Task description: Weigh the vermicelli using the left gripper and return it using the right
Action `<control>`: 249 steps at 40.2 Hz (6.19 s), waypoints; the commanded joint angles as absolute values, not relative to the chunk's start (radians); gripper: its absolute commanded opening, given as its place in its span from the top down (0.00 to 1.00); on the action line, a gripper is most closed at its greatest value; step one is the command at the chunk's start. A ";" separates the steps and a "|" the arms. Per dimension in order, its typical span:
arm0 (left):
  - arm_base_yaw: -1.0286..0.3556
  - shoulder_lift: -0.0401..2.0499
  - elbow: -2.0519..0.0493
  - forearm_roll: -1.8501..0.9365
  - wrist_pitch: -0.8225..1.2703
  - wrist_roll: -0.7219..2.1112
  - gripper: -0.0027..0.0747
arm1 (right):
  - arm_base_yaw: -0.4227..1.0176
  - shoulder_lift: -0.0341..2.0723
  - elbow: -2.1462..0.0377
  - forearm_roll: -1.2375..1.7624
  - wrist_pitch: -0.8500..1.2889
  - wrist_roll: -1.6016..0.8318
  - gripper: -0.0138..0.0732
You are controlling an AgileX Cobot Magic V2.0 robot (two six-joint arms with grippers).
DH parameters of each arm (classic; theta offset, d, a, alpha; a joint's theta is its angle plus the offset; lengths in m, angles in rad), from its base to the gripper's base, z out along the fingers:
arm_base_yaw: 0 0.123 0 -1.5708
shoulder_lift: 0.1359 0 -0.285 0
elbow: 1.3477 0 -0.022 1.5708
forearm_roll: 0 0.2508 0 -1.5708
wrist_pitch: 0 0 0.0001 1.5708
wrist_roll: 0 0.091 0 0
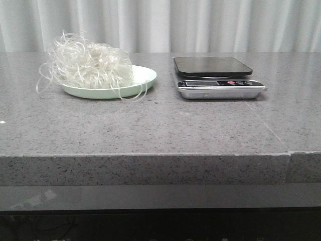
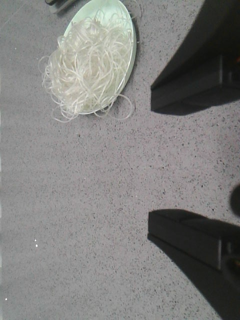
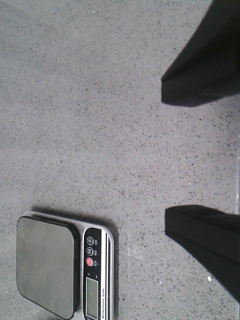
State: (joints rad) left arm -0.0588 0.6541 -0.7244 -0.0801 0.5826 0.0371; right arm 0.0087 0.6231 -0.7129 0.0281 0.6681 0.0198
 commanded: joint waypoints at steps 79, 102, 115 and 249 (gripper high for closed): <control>-0.361 1.765 -1.432 0.007 0.499 0.041 0.65 | 0.005 0.632 -0.747 0.018 0.606 0.011 0.20; -0.361 1.763 -1.596 0.007 0.703 0.041 0.76 | 0.005 0.632 -0.747 0.018 0.606 0.011 0.20; -0.361 1.763 -1.831 0.000 0.808 0.041 0.76 | 0.005 0.632 -0.747 0.018 0.606 0.011 0.20; -0.627 1.215 -1.527 -0.133 1.018 0.102 0.42 | 0.005 0.632 -0.747 0.018 0.606 0.011 0.20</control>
